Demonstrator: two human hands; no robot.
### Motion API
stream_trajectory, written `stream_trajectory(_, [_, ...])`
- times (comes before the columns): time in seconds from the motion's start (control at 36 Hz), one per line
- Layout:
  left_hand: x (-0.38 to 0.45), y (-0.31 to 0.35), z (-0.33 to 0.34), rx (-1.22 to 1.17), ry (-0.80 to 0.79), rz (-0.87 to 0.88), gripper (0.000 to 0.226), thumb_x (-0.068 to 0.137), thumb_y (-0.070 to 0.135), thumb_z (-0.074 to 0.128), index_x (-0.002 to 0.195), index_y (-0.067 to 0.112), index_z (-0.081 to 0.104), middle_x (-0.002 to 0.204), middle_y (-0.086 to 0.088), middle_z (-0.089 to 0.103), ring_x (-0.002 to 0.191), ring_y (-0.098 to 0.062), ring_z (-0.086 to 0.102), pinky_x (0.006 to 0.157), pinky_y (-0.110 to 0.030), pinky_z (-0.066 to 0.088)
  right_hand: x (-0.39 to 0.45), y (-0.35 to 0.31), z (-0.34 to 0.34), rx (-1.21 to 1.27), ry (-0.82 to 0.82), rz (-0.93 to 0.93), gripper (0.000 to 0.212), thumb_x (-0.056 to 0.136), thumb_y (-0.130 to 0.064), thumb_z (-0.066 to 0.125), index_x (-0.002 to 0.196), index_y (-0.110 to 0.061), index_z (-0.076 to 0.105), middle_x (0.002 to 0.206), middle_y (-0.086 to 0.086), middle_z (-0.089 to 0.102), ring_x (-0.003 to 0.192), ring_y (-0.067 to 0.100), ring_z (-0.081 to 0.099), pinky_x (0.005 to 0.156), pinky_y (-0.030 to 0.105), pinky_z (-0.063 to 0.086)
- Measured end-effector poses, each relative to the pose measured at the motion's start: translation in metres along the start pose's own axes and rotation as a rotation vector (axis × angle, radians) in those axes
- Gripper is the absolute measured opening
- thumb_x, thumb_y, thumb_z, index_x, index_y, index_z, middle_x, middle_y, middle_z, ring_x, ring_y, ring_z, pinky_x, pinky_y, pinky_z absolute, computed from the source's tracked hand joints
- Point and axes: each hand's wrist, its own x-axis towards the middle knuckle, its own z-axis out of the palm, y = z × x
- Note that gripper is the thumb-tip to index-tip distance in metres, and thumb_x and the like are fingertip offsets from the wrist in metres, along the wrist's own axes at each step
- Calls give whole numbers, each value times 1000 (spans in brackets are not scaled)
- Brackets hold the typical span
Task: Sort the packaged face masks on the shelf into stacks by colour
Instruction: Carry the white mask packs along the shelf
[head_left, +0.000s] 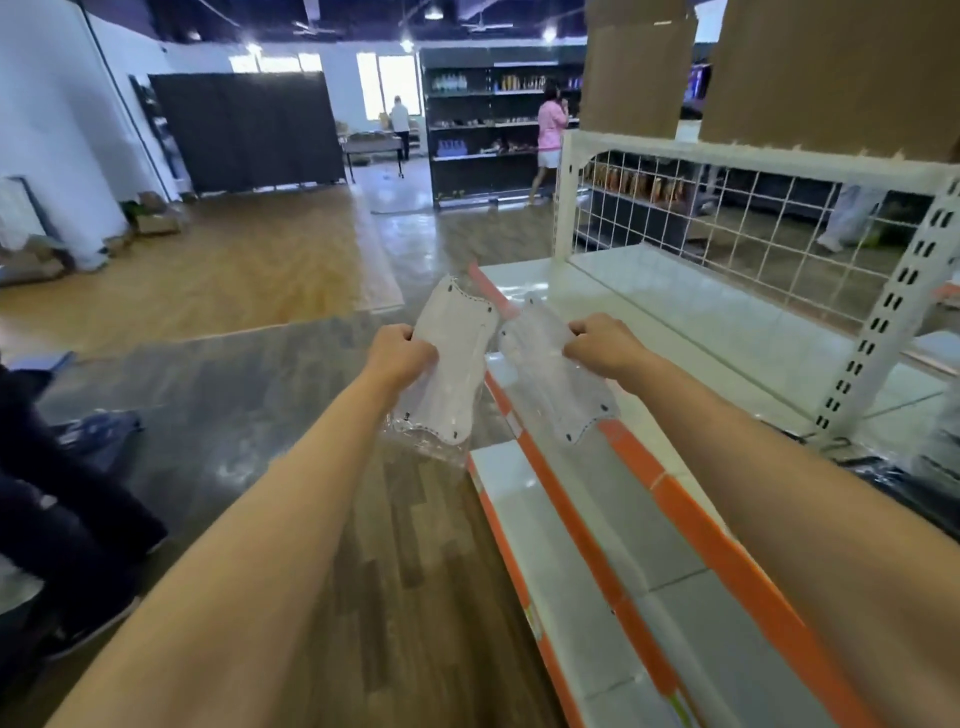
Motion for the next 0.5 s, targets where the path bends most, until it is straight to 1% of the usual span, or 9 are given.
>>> stream_trajectory(0.06, [15, 0, 9, 23, -22, -15, 29, 55, 16, 54, 82, 7, 59, 78, -11, 50, 72, -19, 45, 63, -31, 33, 12, 4, -1, -3, -1, 5, 14, 83, 1, 45, 72, -7, 46, 70, 10, 39, 65, 20, 35, 54, 29, 20])
stream_trajectory(0.08, [24, -1, 14, 36, -35, -19, 29, 55, 17, 54, 82, 8, 60, 77, -11, 51, 71, -20, 45, 63, -30, 34, 17, 8, -1, -6, 0, 16, 16, 83, 1, 45, 70, -8, 43, 67, 8, 35, 62, 20, 31, 53, 29, 18])
stream_trajectory(0.17, [51, -1, 28, 55, -92, -21, 6, 74, 4, 58, 79, 6, 59, 71, -8, 47, 64, -21, 41, 54, -26, 31, 37, 20, -1, -38, 32, 56, 24, 83, -2, 48, 64, -10, 36, 63, 6, 30, 58, 19, 27, 53, 30, 15])
stream_trajectory(0.22, [76, -3, 37, 64, -118, -14, 7, 78, -1, 55, 75, 5, 56, 65, -5, 44, 60, -21, 38, 49, -25, 27, 49, 29, 1, -32, 58, 89, 28, 82, -3, 49, 61, -12, 32, 62, 6, 28, 57, 20, 25, 53, 31, 14])
stream_trajectory(0.25, [88, -3, 42, 62, -127, -6, 7, 78, -1, 55, 76, 5, 56, 65, -5, 45, 60, -21, 39, 50, -25, 28, 56, 34, 2, -31, 73, 104, 26, 82, -3, 49, 62, -11, 33, 64, 8, 28, 60, 20, 26, 53, 31, 13])
stream_trajectory(0.31, [112, -2, 50, 47, -157, 15, 9, 78, -1, 55, 84, 5, 58, 74, -9, 51, 67, -21, 45, 57, -26, 35, 68, 42, 1, -43, 108, 138, 19, 81, -3, 50, 67, -9, 38, 70, 12, 30, 67, 20, 29, 54, 31, 13])
stream_trajectory(0.36, [134, 1, 56, 21, -206, 27, 12, 79, -2, 54, 88, 5, 57, 81, -11, 53, 72, -22, 48, 61, -28, 37, 82, 46, 1, -41, 149, 173, 16, 80, -3, 51, 69, -9, 41, 73, 13, 32, 69, 20, 30, 54, 32, 13])
stream_trajectory(0.44, [166, 2, 58, -17, -252, 39, 13, 80, -4, 52, 85, 7, 54, 77, -9, 48, 69, -20, 43, 57, -26, 33, 104, 46, 1, -48, 198, 223, 21, 79, -3, 50, 64, -11, 38, 70, 12, 31, 64, 21, 28, 53, 31, 13])
stream_trajectory(0.5, [188, 2, 58, -41, -263, 47, 16, 77, -4, 53, 85, 10, 54, 80, -9, 48, 74, -20, 43, 63, -30, 35, 118, 42, 2, -24, 232, 234, 30, 78, -1, 49, 58, -14, 30, 65, 9, 29, 59, 20, 24, 53, 31, 13])
